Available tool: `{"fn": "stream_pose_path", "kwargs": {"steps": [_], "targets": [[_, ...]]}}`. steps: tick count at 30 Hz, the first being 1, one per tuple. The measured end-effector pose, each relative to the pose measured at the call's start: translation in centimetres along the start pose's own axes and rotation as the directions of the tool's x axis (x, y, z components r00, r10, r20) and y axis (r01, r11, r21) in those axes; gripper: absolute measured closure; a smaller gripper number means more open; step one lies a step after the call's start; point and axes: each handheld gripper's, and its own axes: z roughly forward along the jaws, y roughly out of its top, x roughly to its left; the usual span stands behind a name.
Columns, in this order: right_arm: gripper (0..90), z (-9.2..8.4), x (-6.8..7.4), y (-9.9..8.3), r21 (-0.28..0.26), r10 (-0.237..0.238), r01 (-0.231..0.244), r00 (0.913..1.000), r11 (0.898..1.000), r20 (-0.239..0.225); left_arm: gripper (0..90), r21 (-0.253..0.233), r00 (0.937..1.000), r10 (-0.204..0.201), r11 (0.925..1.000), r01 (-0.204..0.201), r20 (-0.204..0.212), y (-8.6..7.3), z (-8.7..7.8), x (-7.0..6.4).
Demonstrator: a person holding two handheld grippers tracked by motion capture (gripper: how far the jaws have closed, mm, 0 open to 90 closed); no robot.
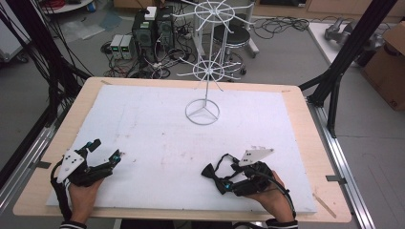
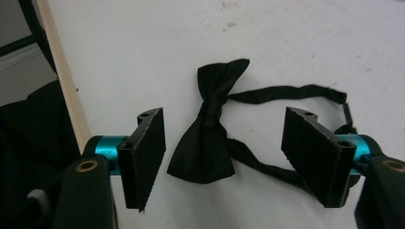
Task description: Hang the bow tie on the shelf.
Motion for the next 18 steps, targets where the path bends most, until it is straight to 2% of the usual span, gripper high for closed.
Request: {"fn": "stream_pose_path", "kwargs": {"steps": [3, 11, 15, 18], "targets": [[34.7, 0.3, 0.0, -0.2, 0.019, 0.015, -0.015, 0.9999, 1.000, -0.007, 16.6, 0.000, 1.0000, 0.000, 1.0000, 0.000, 0.000, 0.0, 0.0, 0.0], [40.8, 1.1, 0.1, -0.5, 0.041, 0.003, -0.002, 0.9997, 0.999, -0.025, 16.6, 0.002, 1.0000, -0.002, 1.0000, 0.002, -0.001, 0.0, 0.0, 0.0], [43.6, 1.5, 0.0, -0.7, 0.056, 0.006, -0.006, 0.9999, 0.998, -0.016, 16.6, 0.000, 1.0000, -0.001, 1.0000, 0.001, -0.001, 0.0, 0.0, 0.0], [47.8, 1.7, -0.4, -0.8, 0.066, 0.055, -0.053, 0.9978, 0.996, -0.036, 16.6, -0.001, 1.0000, 0.000, 1.0000, 0.000, -0.001, 0.0, 0.0, 0.0]]}}
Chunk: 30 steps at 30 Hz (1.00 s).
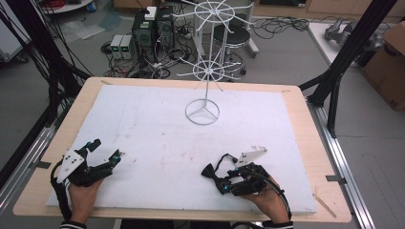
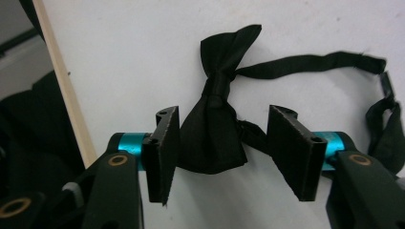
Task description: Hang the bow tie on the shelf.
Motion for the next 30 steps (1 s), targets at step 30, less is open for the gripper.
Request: {"fn": "stream_pose_path", "kwargs": {"steps": [30], "targets": [[66.9, 0.71, -0.21, -0.58, 0.053, 0.006, -0.006, 1.0000, 0.999, 0.000, 16.6, -0.003, 1.0000, 0.003, 1.0000, -0.003, 0.001, 0.00, -0.02, -0.02]]}}
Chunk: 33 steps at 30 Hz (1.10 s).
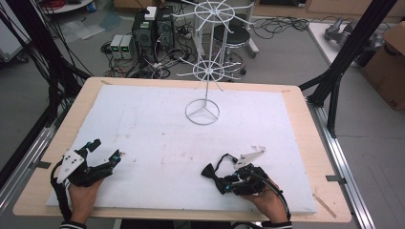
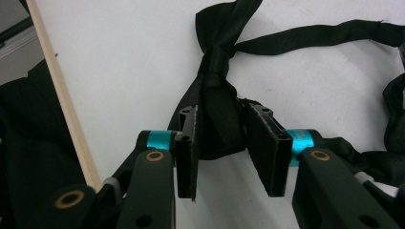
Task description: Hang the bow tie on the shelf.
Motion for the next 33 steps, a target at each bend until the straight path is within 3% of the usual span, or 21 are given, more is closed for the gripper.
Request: {"fn": "stream_pose_path", "kwargs": {"steps": [9, 17, 25, 33], "targets": [[81.5, 0.0, -0.3, -0.1, 0.006, 0.041, -0.041, 0.9988, 0.999, -0.025, 16.6, 0.000, 1.0000, 0.000, 1.0000, 0.000, 0.000, 0.0, 0.0, 0.0], [84.8, 0.0, -0.2, 0.0, 0.003, 0.029, -0.029, 0.9992, 1.000, -0.027, 16.6, 0.000, 1.0000, 0.001, 1.0000, -0.001, -0.001, 0.0, 0.0, 0.0], [85.0, -0.8, -0.1, 0.0, -0.068, 0.011, -0.011, 0.9999, 0.998, -0.008, 16.6, 0.000, 1.0000, 0.001, 1.0000, -0.001, -0.001, 0.0, 0.0, 0.0], [85.3, -1.6, -0.4, 0.1, -0.166, 0.045, -0.043, 0.9989, 0.985, 0.011, 16.6, 0.000, 1.0000, 0.000, 1.0000, 0.000, -0.001, 0.0, 0.0, 0.0]]}}
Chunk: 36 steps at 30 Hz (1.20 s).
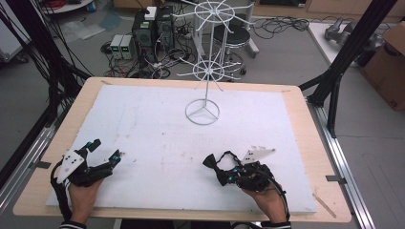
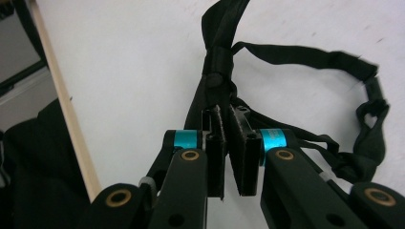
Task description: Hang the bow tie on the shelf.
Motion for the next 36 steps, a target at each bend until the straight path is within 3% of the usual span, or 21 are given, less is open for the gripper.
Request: {"fn": "stream_pose_path", "kwargs": {"steps": [5, 9, 12, 20, 26, 29, 36], "targets": [[85.3, -0.6, 0.0, 0.2, -0.083, -0.006, 0.007, 0.9999, 0.997, 0.015, 16.7, 0.000, 1.0000, 0.000, 1.0000, 0.000, 0.000, 0.0, 0.0, 0.0], [85.3, -0.8, 0.0, 0.3, -0.117, -0.018, 0.023, 0.9990, 0.993, 0.040, 16.7, -0.001, 1.0000, 0.000, 1.0000, 0.000, 0.000, 0.0, 0.0, 0.0], [85.3, -1.2, 0.1, 0.4, -0.184, -0.019, 0.033, 0.9968, 0.982, 0.077, 16.7, 0.000, 1.0000, 0.000, 1.0000, 0.000, 0.000, 0.0, 0.0, 0.0], [85.3, -1.8, 0.2, 1.3, -0.279, -0.018, 0.058, 0.9895, 0.958, 0.144, 16.7, 0.000, 1.0000, -0.001, 1.0000, 0.001, 0.000, 0.0, 0.0, 0.0], [85.3, -2.4, 0.1, 2.3, -0.372, -0.008, 0.081, 0.9806, 0.925, 0.196, 16.6, 0.000, 1.0000, -0.001, 1.0000, 0.001, 0.000, 0.0, 0.0, 0.0], [85.4, -2.6, 0.0, 2.7, -0.380, -0.011, 0.087, 0.9805, 0.921, 0.196, 16.7, 0.002, 1.0000, -0.002, 1.0000, 0.002, 0.001, 0.0, 0.0, 0.0], [85.4, -2.8, -0.4, 4.2, -0.423, -0.010, 0.114, 0.9706, 0.899, 0.241, 16.7, 0.002, 1.0000, -0.002, 1.0000, 0.002, 0.001, 0.0, 0.0, 0.0]]}}
